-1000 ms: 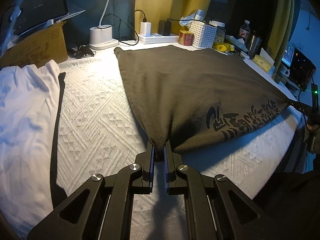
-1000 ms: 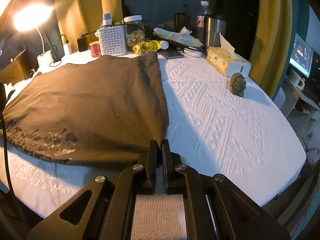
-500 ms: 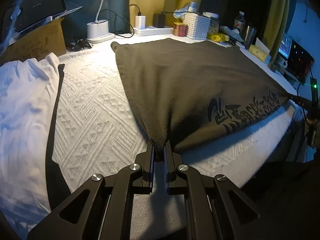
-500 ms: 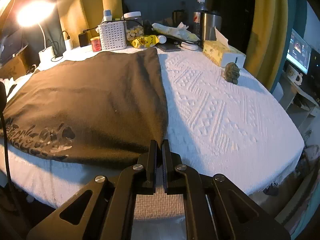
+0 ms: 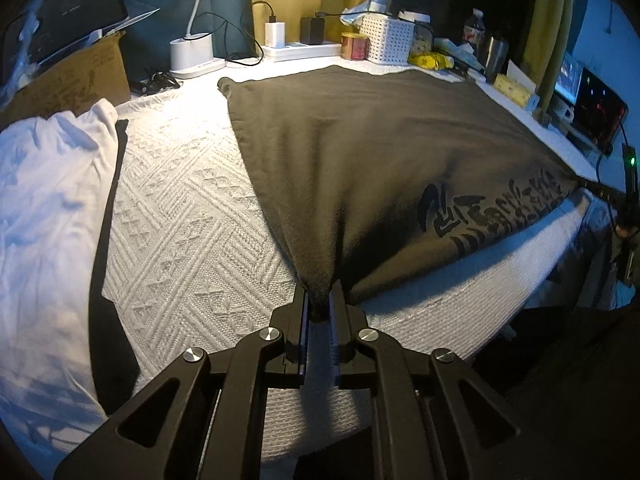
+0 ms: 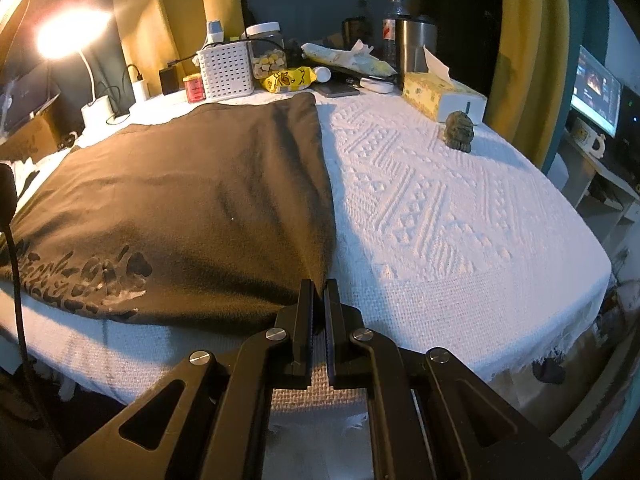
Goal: Fold small clothes
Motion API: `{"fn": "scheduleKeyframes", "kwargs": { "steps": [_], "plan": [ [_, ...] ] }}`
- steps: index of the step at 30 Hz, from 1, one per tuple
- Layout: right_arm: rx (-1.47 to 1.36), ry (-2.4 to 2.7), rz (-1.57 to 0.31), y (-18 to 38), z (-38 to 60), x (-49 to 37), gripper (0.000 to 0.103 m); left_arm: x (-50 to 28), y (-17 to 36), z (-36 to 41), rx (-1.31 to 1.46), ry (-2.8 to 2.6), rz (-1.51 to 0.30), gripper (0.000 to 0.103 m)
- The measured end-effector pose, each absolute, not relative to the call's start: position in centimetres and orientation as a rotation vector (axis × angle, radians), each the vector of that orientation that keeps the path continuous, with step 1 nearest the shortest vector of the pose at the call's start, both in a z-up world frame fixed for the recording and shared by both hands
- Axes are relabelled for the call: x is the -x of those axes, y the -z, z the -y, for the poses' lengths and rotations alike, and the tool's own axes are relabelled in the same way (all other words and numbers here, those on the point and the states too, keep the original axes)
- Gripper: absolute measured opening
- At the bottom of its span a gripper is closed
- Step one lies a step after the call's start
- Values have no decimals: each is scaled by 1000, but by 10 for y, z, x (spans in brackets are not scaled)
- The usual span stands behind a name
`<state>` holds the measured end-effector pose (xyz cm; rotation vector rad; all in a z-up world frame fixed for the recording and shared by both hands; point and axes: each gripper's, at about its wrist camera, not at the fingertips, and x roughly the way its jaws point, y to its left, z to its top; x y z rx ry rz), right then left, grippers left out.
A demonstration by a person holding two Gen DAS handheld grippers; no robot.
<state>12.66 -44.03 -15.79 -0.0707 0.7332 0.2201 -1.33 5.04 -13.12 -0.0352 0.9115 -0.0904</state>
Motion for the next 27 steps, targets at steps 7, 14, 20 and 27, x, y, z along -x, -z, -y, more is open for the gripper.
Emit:
{"fn": "scheduleKeyframes", "kwargs": {
  "steps": [7, 14, 20, 27],
  "plan": [
    [29, -202, -736, 155, 444, -128, 31, 15, 112, -52, -34, 21, -819, 44],
    [31, -201, -728, 148, 441, -138, 34, -8, 108, -74, 26, -63, -815, 52],
    [19, -197, -718, 141, 437, -153, 34, -42, 113, -91, 100, -75, -842, 52],
    [10, -188, -722, 136, 435, -175, 34, -86, 115, -94, 79, -59, -847, 52]
  ]
}}
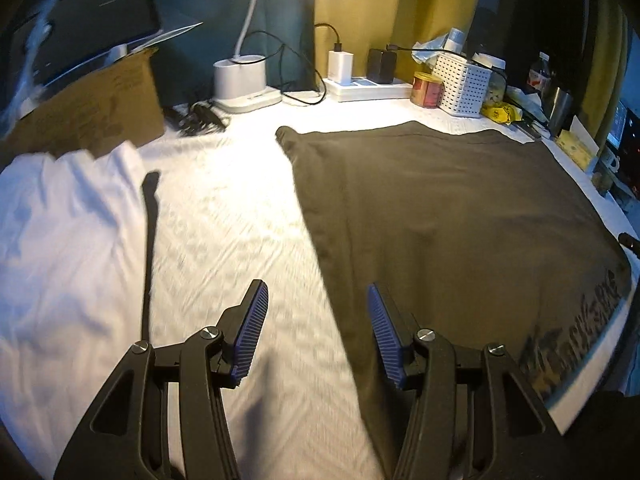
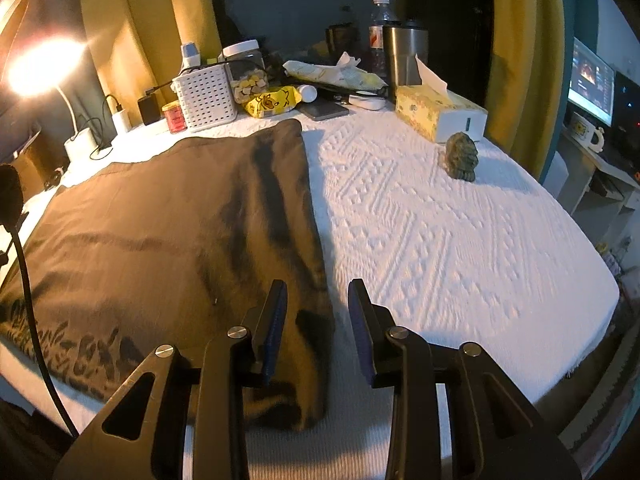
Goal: Fold small clothes
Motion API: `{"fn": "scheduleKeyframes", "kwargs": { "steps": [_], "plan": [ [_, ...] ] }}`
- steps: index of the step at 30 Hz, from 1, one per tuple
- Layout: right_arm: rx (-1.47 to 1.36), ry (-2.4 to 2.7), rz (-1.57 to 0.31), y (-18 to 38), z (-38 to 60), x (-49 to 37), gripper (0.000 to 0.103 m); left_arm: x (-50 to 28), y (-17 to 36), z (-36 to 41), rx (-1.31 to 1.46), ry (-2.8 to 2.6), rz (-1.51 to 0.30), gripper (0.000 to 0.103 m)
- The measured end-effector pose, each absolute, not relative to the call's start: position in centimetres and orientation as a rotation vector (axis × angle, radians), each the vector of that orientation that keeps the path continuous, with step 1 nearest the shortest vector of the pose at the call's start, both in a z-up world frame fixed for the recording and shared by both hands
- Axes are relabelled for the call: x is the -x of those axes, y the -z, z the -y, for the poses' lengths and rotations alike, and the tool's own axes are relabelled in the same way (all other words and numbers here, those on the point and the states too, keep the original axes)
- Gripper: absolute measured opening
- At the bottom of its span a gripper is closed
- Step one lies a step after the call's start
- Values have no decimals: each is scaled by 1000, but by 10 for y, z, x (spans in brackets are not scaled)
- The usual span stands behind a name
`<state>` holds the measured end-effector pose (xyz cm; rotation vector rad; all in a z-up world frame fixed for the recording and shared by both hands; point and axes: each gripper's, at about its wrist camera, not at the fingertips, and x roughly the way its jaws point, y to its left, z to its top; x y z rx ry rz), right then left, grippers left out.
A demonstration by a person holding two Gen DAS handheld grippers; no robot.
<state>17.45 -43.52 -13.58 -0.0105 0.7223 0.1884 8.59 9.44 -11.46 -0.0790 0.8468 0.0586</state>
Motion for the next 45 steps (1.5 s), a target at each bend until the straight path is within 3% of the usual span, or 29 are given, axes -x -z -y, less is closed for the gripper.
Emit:
{"fn": "scheduleKeyframes", "kwargs": {
  "steps": [10, 13, 14, 15, 45],
  "plan": [
    [18, -202, -723, 127, 419, -212, 34, -145, 134, -99, 60, -26, -903, 50],
    [22, -206, -728, 126, 415, -222, 34, -152, 134, -96, 38, 3, -895, 21],
    [24, -207, -731, 126, 413, -225, 34, -155, 134, -94, 42, 31, -902, 6],
    [25, -210, -733, 127, 412, -227, 34, -156, 133, -92, 36, 38, -905, 5],
    [76, -211, -816, 150, 393, -257, 37, -152, 124, -109, 102, -83, -917, 6]
  ]
}}
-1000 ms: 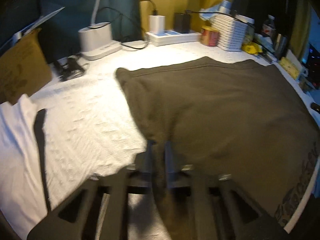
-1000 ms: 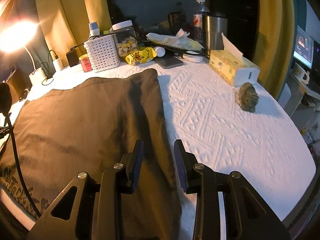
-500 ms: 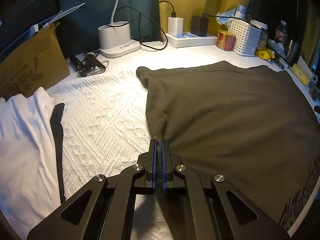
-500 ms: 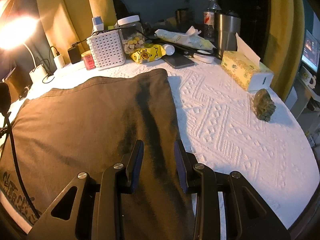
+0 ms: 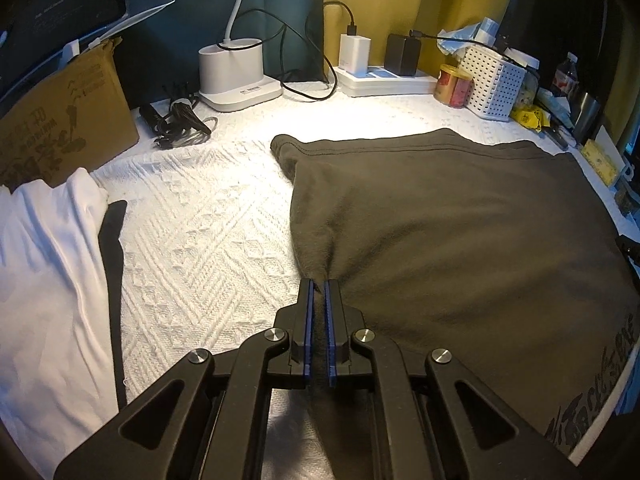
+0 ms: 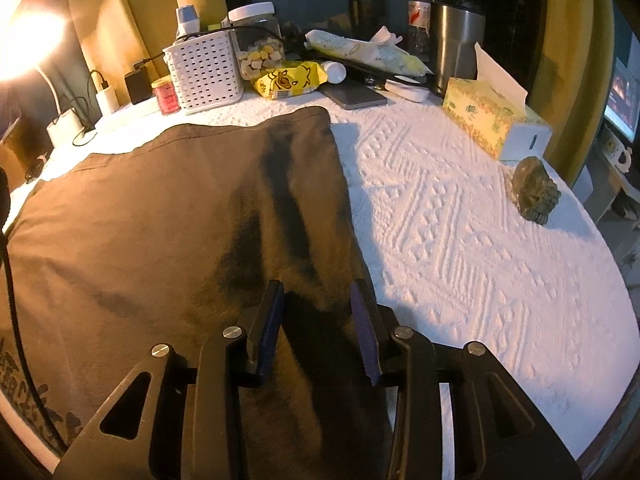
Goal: Fold small clothes
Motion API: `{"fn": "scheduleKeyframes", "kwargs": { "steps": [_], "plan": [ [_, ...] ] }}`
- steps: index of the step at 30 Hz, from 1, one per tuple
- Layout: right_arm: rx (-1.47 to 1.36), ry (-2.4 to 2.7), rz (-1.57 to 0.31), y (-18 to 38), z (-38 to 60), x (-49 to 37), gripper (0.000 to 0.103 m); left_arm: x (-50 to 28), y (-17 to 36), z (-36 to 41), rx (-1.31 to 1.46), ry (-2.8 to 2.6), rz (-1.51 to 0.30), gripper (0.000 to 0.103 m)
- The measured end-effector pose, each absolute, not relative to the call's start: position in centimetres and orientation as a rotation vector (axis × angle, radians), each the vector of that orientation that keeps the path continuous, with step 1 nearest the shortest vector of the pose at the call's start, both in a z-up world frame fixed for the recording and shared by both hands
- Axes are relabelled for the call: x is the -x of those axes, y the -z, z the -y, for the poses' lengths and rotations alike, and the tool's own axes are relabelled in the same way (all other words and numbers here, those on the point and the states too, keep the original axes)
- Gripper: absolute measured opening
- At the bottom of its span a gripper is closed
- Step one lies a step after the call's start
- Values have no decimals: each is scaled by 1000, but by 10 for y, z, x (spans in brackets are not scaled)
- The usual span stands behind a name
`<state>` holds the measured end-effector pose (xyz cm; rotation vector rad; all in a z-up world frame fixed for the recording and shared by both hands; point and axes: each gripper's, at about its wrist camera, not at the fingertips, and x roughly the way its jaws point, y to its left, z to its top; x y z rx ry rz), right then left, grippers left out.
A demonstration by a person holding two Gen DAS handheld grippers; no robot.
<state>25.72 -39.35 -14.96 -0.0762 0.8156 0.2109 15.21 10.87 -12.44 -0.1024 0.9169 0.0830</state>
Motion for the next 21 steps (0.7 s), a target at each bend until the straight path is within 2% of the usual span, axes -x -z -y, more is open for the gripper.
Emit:
{"fn": "scheduleKeyframes", "kwargs": {
  "steps": [2, 4, 6, 8, 9, 10, 21],
  "plan": [
    [67, -202, -818, 149, 395, -259, 37, -153, 122, -110, 107, -103, -918, 8],
    [51, -191, -823, 149, 397, -260, 37, -152, 119, -111, 107, -120, -910, 16],
    [36, -180, -825, 147, 400, -260, 38, -149, 113, -111, 114, -122, -886, 46],
    [27, -161, -815, 143, 405, -255, 59, -144, 105, -110, 127, -112, -852, 57],
    [17, -161, -807, 141, 407, -252, 79, -141, 102, -108, 129, -103, -842, 57],
    [3, -164, -799, 138, 410, -248, 84, -140, 99, -105, 127, -94, -836, 57],
    [-35, -146, -794, 128, 424, -185, 84, -113, 87, -61, 132, 64, -782, 58]
  ]
}}
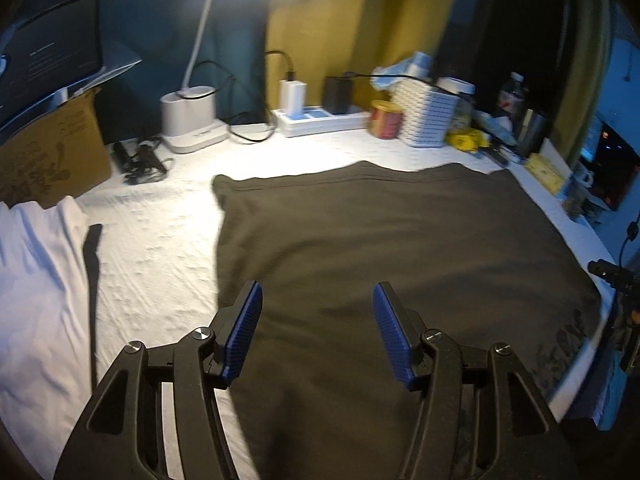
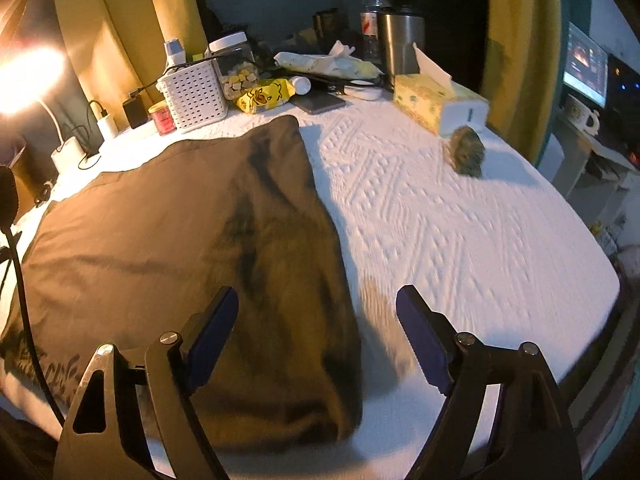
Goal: Fold small clothes
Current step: 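Grasp the shirt side with the right gripper and fold it over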
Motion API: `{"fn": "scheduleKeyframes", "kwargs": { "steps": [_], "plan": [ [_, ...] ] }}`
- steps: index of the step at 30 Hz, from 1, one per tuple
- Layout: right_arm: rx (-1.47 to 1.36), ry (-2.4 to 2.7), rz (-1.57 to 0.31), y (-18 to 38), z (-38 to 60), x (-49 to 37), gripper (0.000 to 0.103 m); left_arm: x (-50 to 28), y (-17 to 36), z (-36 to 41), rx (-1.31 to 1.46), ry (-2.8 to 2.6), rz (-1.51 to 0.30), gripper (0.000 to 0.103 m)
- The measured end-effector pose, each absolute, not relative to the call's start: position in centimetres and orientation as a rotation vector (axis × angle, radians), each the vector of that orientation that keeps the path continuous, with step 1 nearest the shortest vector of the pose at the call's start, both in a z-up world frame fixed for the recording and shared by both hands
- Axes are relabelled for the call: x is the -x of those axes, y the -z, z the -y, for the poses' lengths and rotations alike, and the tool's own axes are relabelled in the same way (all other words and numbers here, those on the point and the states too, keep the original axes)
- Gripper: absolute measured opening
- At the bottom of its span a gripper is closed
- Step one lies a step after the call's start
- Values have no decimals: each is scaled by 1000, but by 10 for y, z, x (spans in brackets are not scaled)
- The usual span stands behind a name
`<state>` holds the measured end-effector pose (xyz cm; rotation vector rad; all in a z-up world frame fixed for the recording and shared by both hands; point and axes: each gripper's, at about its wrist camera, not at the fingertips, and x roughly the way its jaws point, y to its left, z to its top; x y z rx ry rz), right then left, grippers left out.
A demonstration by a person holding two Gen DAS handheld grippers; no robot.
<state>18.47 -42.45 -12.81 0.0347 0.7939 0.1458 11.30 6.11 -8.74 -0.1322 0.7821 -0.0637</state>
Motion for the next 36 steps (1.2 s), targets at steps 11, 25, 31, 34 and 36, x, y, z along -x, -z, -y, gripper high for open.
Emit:
{"fn": "scheduleKeyframes", "kwargs": {
  "steps": [11, 25, 31, 34, 36],
  "plan": [
    [-113, -175, -844, 143, 422, -127, 84, -83, 88, -46, 183, 133, -773, 60],
    [-230, -235, -833, 153, 401, -148, 84, -85, 89, -50, 191, 101, -786, 60],
    [-264, -294, -829, 151, 379, -177, 84, -96, 89, -51, 166, 92, -791, 60],
    [-268, -308, -825, 150, 372, -194, 84, -103, 90, -55, 175, 84, -797, 60],
    [-268, -319, -829, 150, 368, -207, 84, -107, 91, -58, 179, 77, -800, 60]
  ]
}}
